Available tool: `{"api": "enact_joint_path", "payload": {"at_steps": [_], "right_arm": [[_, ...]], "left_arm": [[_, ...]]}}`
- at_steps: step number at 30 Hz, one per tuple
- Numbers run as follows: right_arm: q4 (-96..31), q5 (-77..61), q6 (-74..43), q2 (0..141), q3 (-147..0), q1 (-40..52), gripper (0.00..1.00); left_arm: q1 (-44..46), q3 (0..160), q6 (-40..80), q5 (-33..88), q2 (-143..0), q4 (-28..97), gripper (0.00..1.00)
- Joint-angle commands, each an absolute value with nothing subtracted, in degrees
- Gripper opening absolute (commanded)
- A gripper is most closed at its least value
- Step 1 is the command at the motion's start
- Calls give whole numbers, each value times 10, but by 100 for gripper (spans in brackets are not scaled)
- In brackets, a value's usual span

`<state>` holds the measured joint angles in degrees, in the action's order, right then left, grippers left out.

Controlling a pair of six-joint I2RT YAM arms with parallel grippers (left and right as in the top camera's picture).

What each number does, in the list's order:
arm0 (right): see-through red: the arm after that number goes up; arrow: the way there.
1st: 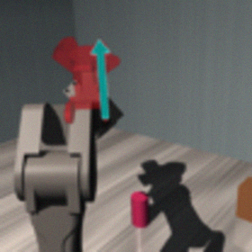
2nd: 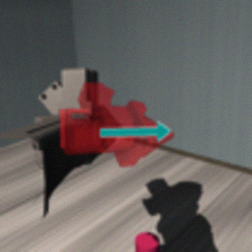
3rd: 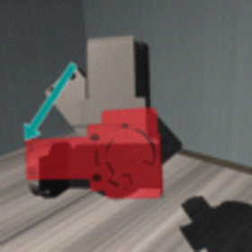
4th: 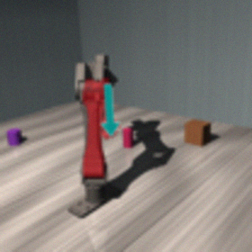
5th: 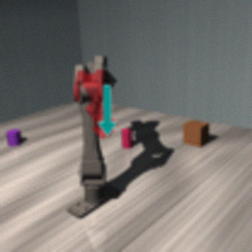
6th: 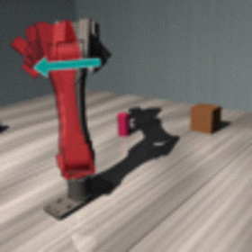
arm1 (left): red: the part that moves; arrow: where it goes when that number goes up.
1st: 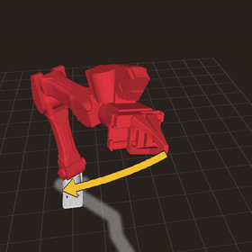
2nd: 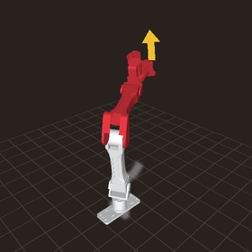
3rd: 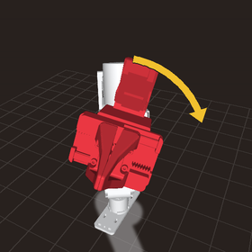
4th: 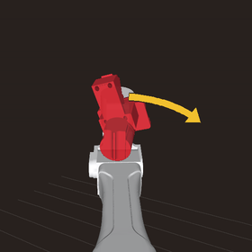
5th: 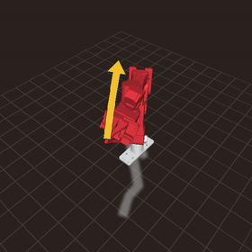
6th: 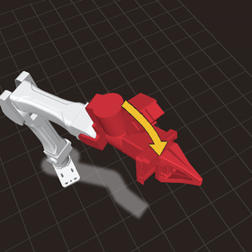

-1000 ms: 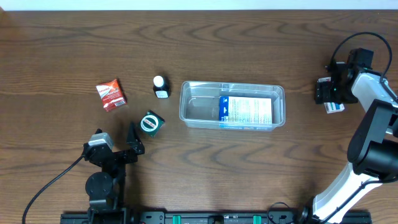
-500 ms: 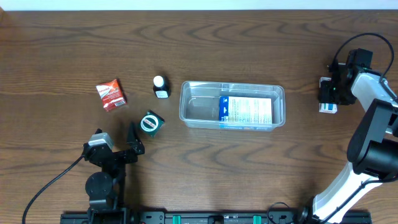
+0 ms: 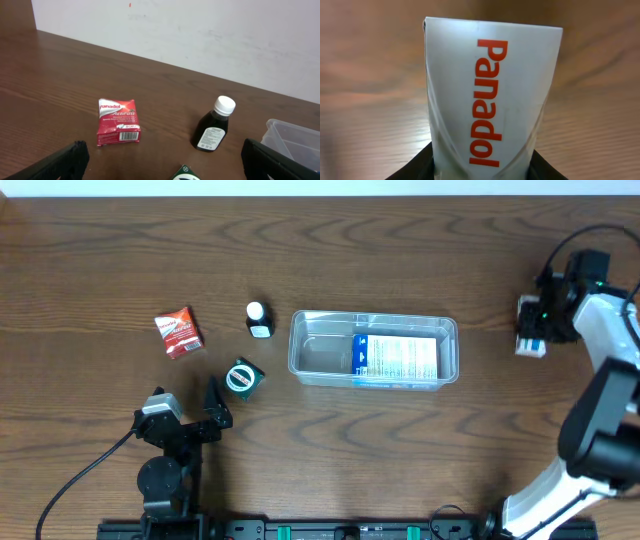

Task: Pack container
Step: 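Grasp the white Panadol box with the right gripper and lift, then carry the white Panadol box over the container's right end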

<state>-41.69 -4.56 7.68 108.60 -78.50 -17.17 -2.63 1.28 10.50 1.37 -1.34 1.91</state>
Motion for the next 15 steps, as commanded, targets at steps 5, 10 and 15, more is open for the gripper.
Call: {"api": "enact_joint_path", "payload": {"at_steps": [5, 10, 15], "right_arm": [[-440, -167, 76, 939, -817, -109, 40], [-479, -179, 93, 881, -817, -33, 40], [-526, -175, 171, 869, -816, 59, 38]], "left_arm": [[-30, 2, 102, 9, -14, 41, 98], [-30, 2, 102, 9, -14, 41, 98], [-30, 2, 102, 9, -14, 41, 98]]}}
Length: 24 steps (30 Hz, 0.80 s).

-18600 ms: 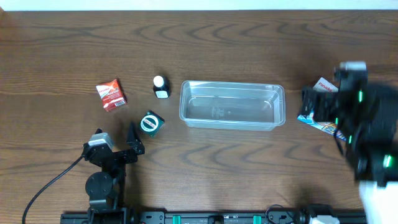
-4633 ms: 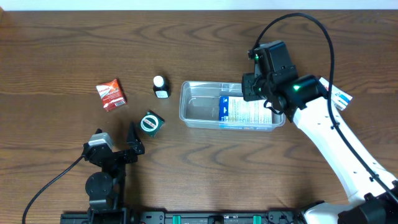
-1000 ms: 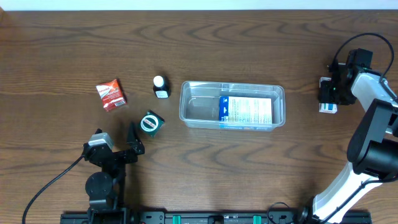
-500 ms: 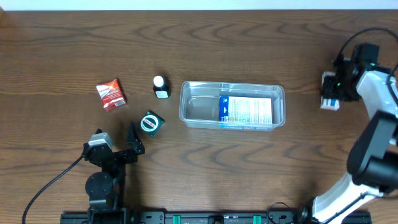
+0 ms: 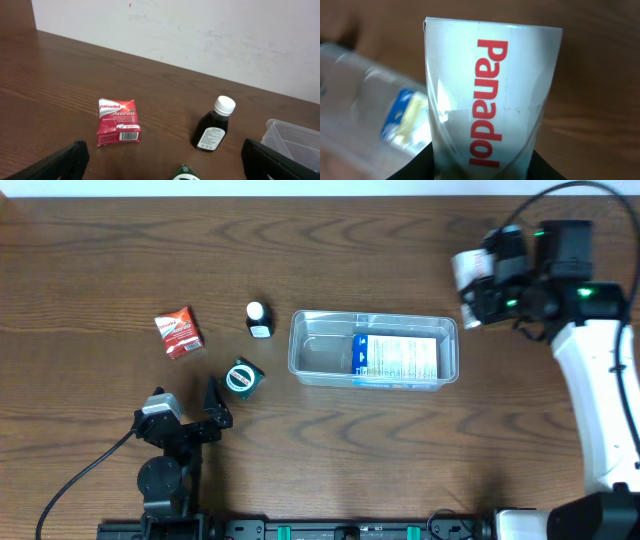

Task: Pack container
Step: 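Carry the white Panadol box over the container's right end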

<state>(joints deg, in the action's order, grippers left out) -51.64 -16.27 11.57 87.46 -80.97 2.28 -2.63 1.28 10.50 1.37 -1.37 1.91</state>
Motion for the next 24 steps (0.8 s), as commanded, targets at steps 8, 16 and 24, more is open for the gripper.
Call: {"api": "enact_joint_path", "payload": {"at_steps": [8, 16, 24], "right_arm": [[-557, -105, 223, 872, -816, 152, 42], [-560, -103, 241, 872, -816, 168, 32], [-550, -103, 245, 872, -816, 169, 33]], "left_arm": [[-30, 2, 102, 9, -14, 40, 98], [-30, 2, 102, 9, -14, 41, 98], [-30, 2, 102, 9, -14, 40, 98]]}}
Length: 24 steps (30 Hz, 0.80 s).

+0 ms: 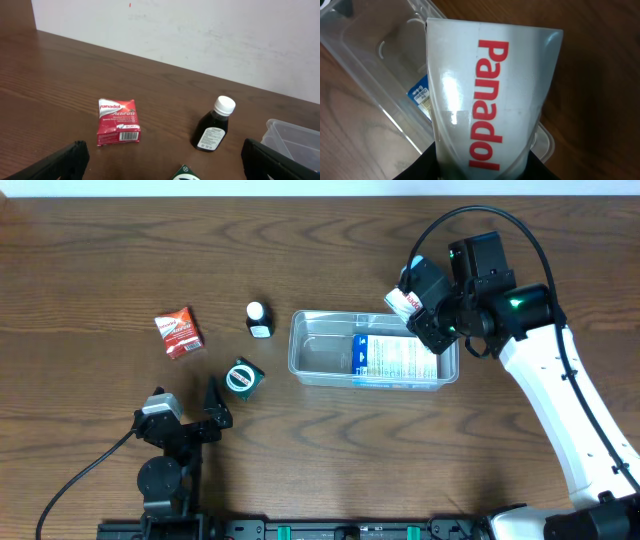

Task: Pack container
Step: 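Carry the white Panadol box over the container's right end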

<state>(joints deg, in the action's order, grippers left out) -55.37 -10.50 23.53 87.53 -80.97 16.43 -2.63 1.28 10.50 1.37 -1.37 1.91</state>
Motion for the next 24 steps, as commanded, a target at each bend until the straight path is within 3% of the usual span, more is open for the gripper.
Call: {"api": "enact_joint_path", "payload": {"at_steps": [1, 7, 11, 24], "right_arm": [[-548, -103, 245, 872, -816, 169, 33], [-548, -103, 244, 872, -816, 169, 22], [-548, -103, 245, 872, -816, 169, 5], [-520, -90, 249, 874, -804, 168, 14]], "left_arm": [[-30, 2, 102, 9, -14, 41, 98], [-30, 2, 102, 9, -14, 40, 98], [-30, 2, 102, 9, -14, 41, 98], [-30, 2, 102, 9, -14, 41, 98]]}}
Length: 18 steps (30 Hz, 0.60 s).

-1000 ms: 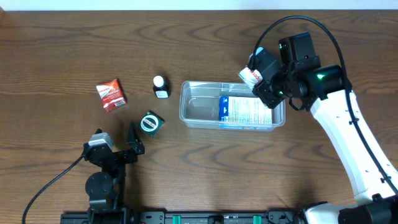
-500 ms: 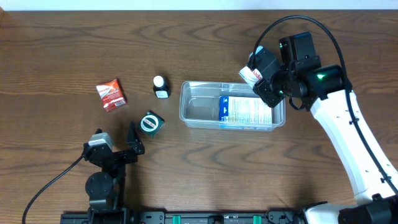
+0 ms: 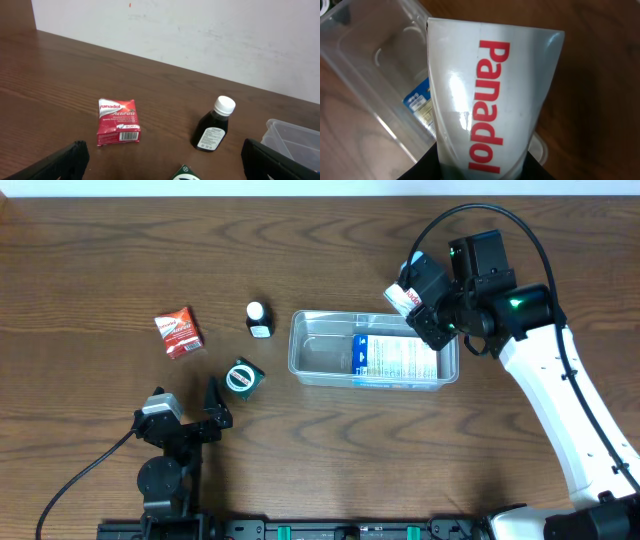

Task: Pack container
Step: 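Carry the white Panadol box over the container's right end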

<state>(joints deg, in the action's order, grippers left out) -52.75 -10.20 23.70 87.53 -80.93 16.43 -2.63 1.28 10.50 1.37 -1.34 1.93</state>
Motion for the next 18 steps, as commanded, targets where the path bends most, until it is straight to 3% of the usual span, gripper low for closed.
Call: {"api": "enact_joint_path", "payload": {"at_steps": [1, 18], "right_arm": [[-520, -90, 258, 877, -801, 168, 15], [-543, -99, 280, 1024, -796, 169, 16]], "left_arm": [[-30, 2, 102, 9, -14, 40, 98], [-30, 2, 102, 9, -14, 41, 98]]}}
